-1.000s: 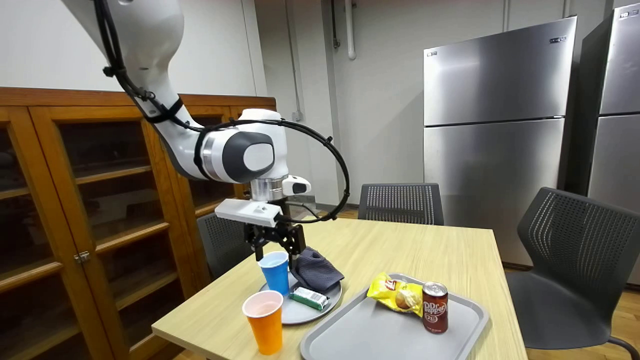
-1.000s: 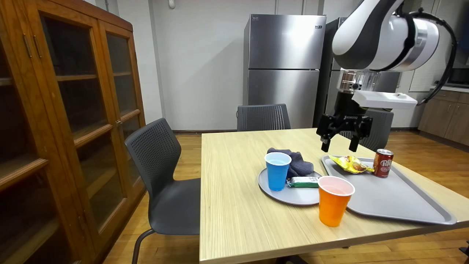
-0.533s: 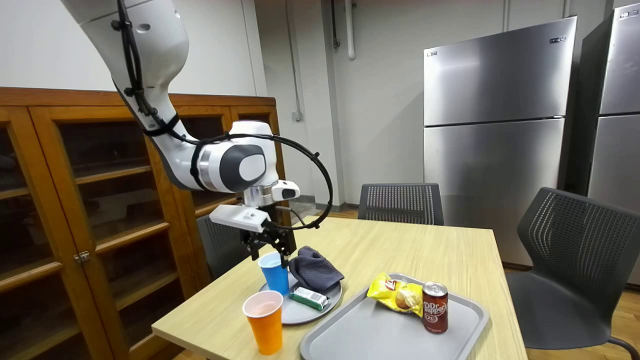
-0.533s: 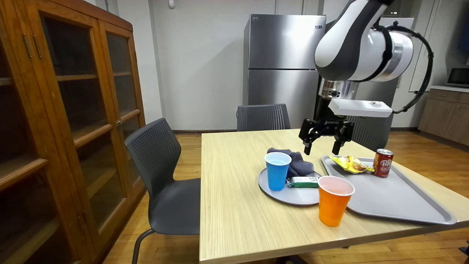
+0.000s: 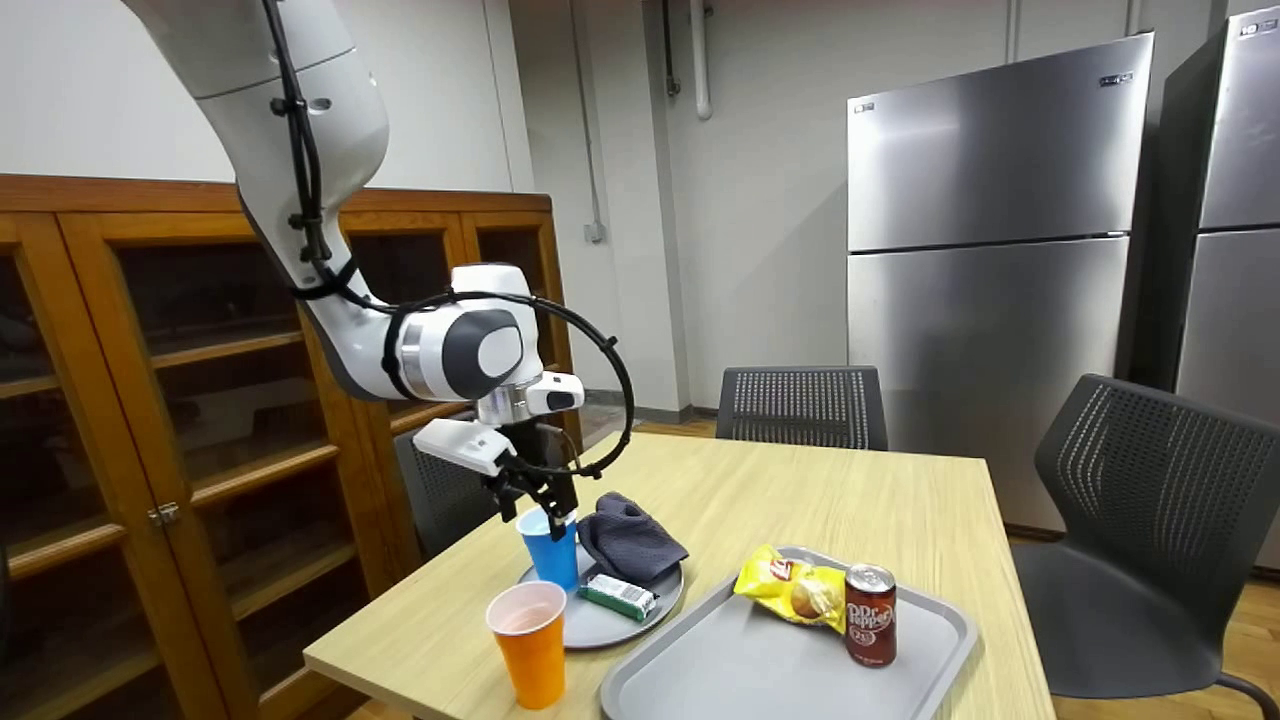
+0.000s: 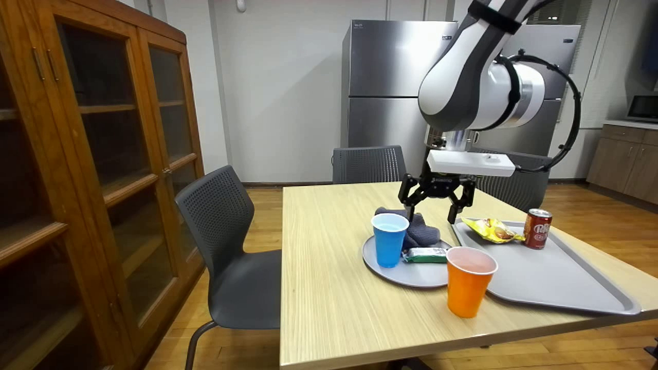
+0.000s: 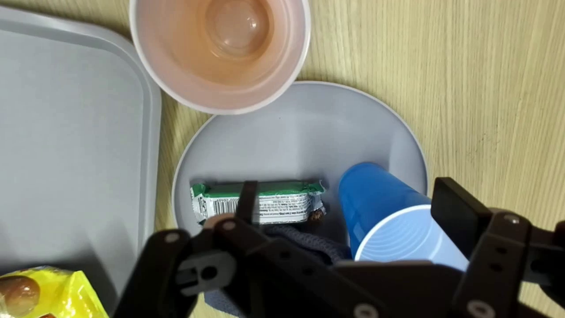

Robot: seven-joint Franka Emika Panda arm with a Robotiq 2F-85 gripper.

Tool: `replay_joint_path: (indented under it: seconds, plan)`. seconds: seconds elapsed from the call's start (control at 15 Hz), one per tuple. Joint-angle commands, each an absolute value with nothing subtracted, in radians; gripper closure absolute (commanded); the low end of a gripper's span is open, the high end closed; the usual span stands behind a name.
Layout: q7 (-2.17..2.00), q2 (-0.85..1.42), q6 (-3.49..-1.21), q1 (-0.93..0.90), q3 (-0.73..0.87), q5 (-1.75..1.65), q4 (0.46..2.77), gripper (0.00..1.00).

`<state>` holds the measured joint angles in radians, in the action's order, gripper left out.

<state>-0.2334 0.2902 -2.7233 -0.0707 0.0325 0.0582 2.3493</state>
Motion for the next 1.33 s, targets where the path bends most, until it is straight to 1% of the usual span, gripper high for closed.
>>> replay_joint_path:
  seconds: [0.0,1.27]
  plan:
    - [-0.364,0.351,-2.736,-0.117,0.073,0.006,2.290,0.00]
    - [-0.489,0.540,-2.692,-0.154,0.096,0.053,2.062,0.00]
